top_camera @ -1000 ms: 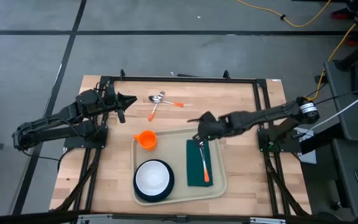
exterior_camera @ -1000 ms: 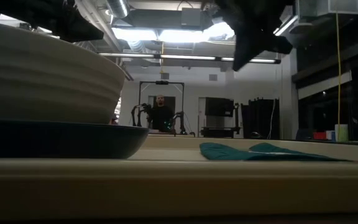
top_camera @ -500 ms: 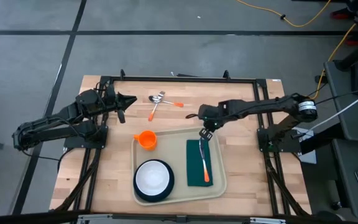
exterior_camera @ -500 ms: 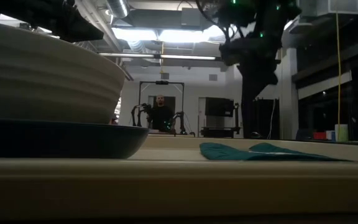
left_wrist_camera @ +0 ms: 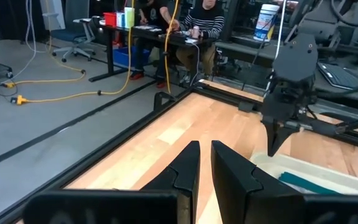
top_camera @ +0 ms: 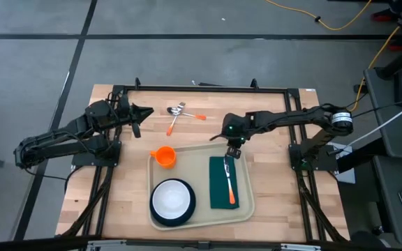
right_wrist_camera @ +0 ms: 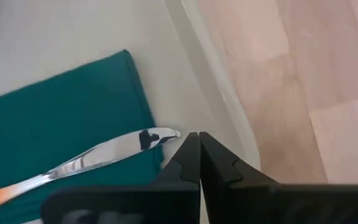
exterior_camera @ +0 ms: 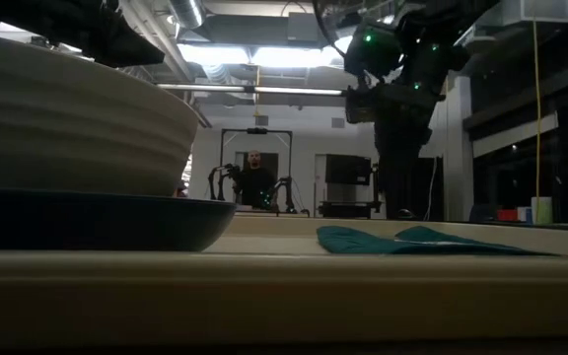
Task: Set up tray
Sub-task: Put the orange knife on the dark blue napkin on the gray serving tray
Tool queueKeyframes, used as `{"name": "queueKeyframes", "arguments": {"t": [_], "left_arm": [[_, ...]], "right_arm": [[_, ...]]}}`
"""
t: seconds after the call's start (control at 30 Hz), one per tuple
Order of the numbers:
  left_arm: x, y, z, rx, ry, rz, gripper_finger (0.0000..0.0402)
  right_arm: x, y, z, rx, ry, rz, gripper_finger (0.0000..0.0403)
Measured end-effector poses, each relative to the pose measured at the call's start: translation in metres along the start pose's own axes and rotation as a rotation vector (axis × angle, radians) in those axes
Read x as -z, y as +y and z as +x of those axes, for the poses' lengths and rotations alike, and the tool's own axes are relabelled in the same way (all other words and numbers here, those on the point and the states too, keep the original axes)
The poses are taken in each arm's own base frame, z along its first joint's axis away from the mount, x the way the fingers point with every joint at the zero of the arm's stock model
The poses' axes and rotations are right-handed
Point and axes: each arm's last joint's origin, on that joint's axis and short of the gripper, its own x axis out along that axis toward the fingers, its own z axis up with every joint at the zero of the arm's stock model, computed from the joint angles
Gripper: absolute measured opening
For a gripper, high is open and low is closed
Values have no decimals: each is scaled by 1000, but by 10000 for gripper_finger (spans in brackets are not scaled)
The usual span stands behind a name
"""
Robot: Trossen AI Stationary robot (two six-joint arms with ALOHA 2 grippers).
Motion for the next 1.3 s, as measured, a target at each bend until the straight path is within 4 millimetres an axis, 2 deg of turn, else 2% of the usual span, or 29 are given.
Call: {"name": "queueKeyframes", "arguments": {"t": [0.3, 0.5, 1.3], "left_arm": [[0, 0, 0, -13, -2, 0, 33], [0, 0, 0, -13, -3, 0, 33], [0, 1, 0, -28, -5, 0, 33]], "right_arm": [[-1, -5, 40, -8, 55, -47, 0], [2, -7, 53, -28, 96, -50, 0], [-1, -6, 53, -37, 64, -136, 0]]}}
